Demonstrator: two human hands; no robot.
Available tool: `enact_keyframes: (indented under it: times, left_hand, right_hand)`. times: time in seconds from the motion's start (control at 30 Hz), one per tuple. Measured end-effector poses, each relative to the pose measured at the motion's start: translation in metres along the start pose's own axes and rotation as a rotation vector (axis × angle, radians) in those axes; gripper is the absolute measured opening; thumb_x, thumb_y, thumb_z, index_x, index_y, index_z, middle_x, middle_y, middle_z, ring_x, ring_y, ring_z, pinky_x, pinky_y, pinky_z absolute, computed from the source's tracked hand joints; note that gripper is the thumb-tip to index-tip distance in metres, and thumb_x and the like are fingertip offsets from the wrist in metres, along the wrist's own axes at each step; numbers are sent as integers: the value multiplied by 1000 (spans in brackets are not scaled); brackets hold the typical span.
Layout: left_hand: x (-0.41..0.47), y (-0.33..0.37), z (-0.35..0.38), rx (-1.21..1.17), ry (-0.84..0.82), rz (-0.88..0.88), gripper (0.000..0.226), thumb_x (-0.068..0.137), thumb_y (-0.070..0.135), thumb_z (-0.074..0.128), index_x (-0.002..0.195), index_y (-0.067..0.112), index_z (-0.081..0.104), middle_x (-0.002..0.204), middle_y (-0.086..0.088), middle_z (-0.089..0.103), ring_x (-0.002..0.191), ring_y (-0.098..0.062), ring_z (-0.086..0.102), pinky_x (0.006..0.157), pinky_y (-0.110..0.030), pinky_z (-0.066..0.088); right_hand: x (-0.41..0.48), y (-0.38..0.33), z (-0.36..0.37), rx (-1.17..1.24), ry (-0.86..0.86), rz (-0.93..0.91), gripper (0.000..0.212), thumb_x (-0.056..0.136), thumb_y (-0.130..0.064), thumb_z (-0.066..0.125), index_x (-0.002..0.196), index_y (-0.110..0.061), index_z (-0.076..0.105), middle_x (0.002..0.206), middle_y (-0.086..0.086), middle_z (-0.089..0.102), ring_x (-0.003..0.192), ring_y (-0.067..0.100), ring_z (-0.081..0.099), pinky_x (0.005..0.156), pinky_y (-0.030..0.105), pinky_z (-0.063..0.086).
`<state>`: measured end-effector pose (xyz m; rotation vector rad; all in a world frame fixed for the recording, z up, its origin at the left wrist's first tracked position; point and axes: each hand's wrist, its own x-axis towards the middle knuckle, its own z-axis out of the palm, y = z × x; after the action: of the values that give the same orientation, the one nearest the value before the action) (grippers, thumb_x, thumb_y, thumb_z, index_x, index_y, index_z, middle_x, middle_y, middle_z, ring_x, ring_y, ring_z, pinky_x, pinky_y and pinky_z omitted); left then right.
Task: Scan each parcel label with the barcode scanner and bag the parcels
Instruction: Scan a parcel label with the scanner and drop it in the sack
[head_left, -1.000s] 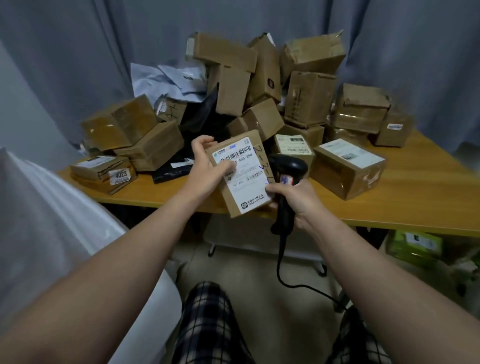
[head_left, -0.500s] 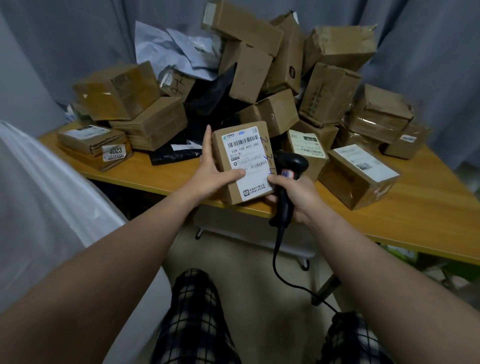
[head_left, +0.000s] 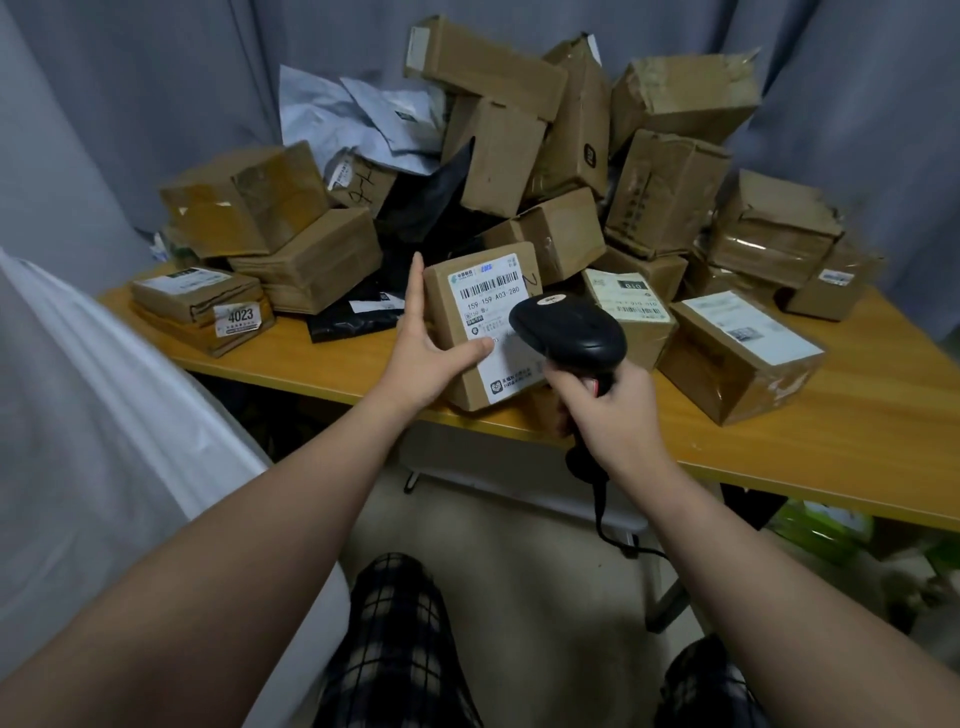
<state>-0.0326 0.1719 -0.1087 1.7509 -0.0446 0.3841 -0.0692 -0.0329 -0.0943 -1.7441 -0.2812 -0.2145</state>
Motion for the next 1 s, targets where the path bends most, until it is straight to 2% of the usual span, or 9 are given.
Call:
enact_keyframes:
  times: [0.07,0.1,0.17,0.33,0.63,0.77,0.87,1.0]
  left_hand:
    - [-3,5,-5,69,59,8,114,59,46,83,131,75,-1,151,1,32,135,-21,41,106,-54,40]
    - [-3,6,-8,90,67,5,114,58,49,81,130,76,-3,152,-1,31,136,-21,39,107,-53,39]
    - [-4,7,-13,101,56,6,114,58,49,79,133,71,-4,153,-1,30,137,-20,39,108,-52,39]
    - [-9,7,-15,116,78,-48,117,55,55,79,131,69,-8,151,-3,33,137,-22,38,110,-55,36]
    - [-16,10,-12,130,93,-75,118,55,55,79,131,68,-11,150,-5,34,137,-24,37,110,-57,33]
    - [-19,11,-13,125,99,-95,119,55,54,79,130,70,-12,148,-5,35,134,-25,41,109,-58,35]
    - [-20,12,-11,119,92,-98,120,55,53,79,132,68,-12,148,-4,34,133,-24,41,109,-58,35]
    - [-21,13,-11,80,110,-84,121,54,52,80,136,65,-9,148,-4,35,133,-24,42,108,-57,37]
  right_hand:
    - [-3,-1,3,6,2,-15,16,85,-18,73,80,-6,62,60,3,57,48,12,59,50,30,49]
    - [-4,-1,6,10,0,-25,16,86,-18,72,79,-8,62,59,2,57,47,11,59,49,28,49]
    - [-6,-4,12,16,-9,-42,14,87,-17,71,77,-14,61,57,-2,58,46,9,59,47,24,47]
    - [-14,-5,19,61,-32,-31,12,90,-17,67,87,-5,63,53,-1,59,45,14,59,45,24,47]
    - [-31,0,13,58,-49,-65,15,89,-15,67,75,-14,61,50,-4,57,43,11,58,44,22,45]
    - [-33,2,12,51,-36,-71,17,89,-13,67,75,-6,61,52,1,54,42,9,57,44,20,44]
    - [-34,2,11,46,-38,-73,17,89,-13,67,73,-14,60,49,-5,55,42,7,57,44,19,44]
    - [-33,0,9,46,-26,-77,14,89,-14,67,79,-6,62,55,5,54,42,8,56,44,21,45]
